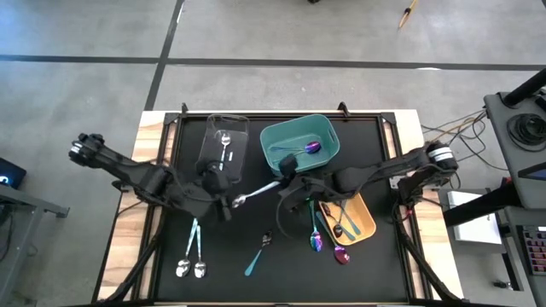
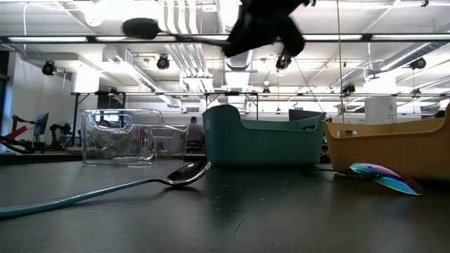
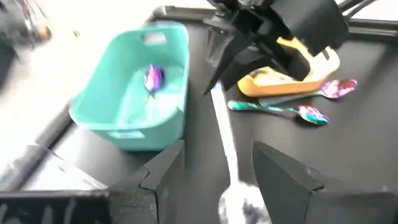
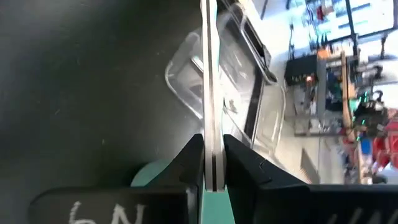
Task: Sort silverware by color (type)
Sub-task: Put the patterned blue spoon into the transparent bin
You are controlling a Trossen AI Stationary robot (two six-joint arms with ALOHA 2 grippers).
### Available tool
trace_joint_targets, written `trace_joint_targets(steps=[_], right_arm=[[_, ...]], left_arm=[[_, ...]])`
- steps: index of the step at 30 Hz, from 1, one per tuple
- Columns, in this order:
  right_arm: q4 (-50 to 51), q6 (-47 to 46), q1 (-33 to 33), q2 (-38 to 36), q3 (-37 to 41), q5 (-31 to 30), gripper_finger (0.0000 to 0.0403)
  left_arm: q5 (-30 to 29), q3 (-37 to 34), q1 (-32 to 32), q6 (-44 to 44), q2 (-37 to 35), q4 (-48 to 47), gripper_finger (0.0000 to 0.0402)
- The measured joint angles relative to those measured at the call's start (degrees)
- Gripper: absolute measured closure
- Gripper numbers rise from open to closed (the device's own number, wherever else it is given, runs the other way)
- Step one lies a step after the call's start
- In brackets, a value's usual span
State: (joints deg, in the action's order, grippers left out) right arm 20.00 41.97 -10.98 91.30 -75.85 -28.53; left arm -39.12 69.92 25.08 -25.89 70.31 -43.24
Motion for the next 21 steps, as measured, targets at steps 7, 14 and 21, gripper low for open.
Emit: trace_joint_targets(steps=[7, 14, 21], right_arm=[[-4.65, -7.67, -0.11, -9.66, 7.73, 6.59, 0.0371], [-27.88, -9.06, 0.07, -15.28, 18.37, 10.29, 0.0371], [-49.49, -14.8, 1.76, -15.69, 23.99, 22.42, 0.0371]], left_arm=[[-1.46, -8.68, -0.03, 17.56, -9.76, 15.65, 0.0232], [5.66, -25.27, -0.07, 36.84, -16.1, 46.33, 0.0241], [6.23, -36.51, -1.27, 44.19, -17.18, 71.65, 0.0242]])
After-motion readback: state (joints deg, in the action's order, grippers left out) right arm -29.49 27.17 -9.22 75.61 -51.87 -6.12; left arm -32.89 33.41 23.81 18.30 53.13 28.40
